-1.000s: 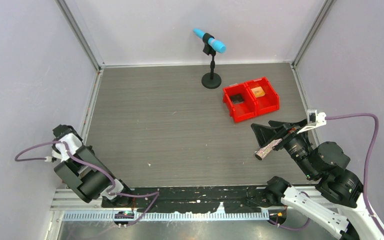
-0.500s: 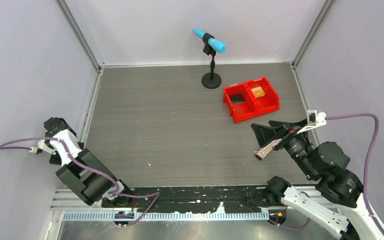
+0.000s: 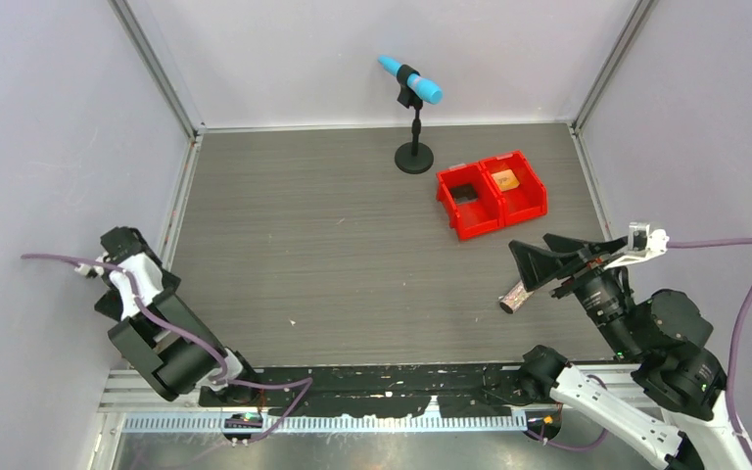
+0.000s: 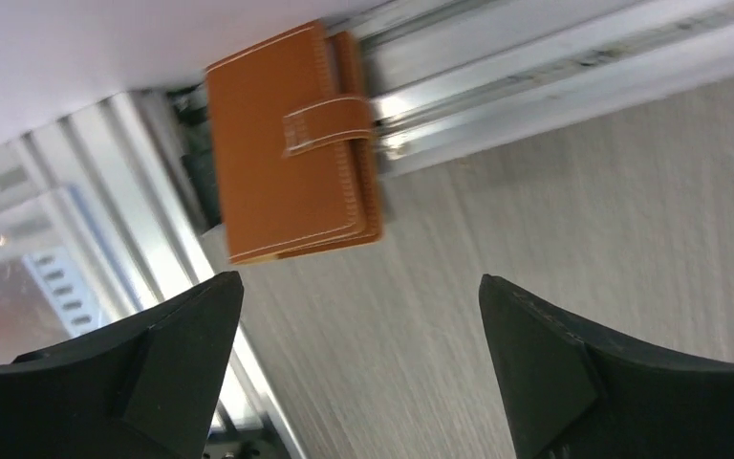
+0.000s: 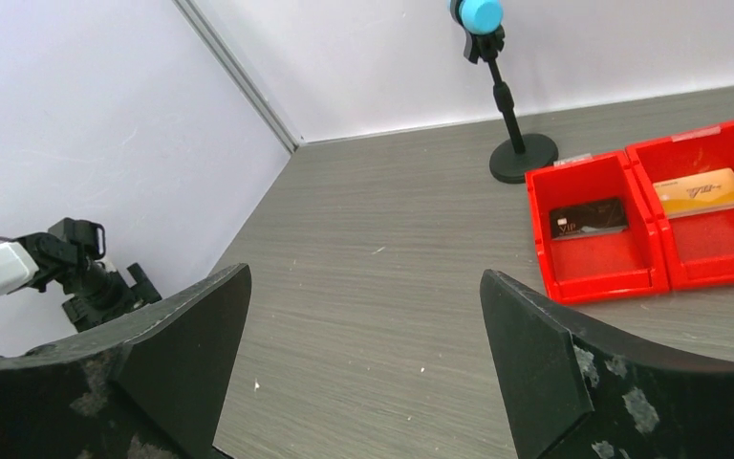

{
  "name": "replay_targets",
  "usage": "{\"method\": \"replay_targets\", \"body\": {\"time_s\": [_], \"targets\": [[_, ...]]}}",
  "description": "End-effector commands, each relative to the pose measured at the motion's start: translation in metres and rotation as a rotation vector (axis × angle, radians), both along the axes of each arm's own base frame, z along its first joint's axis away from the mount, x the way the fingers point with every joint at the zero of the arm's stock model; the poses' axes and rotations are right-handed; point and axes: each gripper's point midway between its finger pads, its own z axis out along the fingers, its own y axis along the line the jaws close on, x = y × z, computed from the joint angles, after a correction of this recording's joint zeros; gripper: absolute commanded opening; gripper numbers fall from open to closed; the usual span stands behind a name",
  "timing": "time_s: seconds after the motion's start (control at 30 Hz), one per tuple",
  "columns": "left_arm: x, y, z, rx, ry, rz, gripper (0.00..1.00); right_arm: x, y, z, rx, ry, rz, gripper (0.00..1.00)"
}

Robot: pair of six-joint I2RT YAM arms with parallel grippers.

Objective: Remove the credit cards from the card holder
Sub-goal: Pick up the card holder from the corner of the board.

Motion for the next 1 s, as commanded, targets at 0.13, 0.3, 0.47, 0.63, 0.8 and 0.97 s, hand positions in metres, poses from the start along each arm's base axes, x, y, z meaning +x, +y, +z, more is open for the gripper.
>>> {"method": "replay_targets", "body": {"time_s": [0.13,0.3,0.47,0.63,0.8,0.97], "targets": [[0.054,0.006,0.029,0.102,0.23,-0.504,0.98,-0.003,-0.017,0.044,0.018,-0.111,-0.053,0.98],[0.049,0.001,0.014,0.183,0.38,-0.74,0.84,0.0,-0.018,0.05,0.014,-0.129,-0.066,0.98],[0.037,-0.01,-0.009,0.243,0.397,-0.872,0.8,0.003,-0.016,0.049,-0.001,-0.128,-0.072,0.98],[0.026,-0.006,-0.019,0.276,0.494,-0.954,0.77,0.002,-0.019,0.052,0.003,-0.136,-0.076,0.98],[0.023,0.004,-0.021,0.269,0.592,-0.949,0.71,0.0,-0.025,0.058,0.005,-0.15,-0.094,0.98],[0.014,0.013,-0.02,0.297,0.654,-0.906,0.53,0.003,-0.026,0.059,-0.014,-0.154,-0.109,0.98]]}}
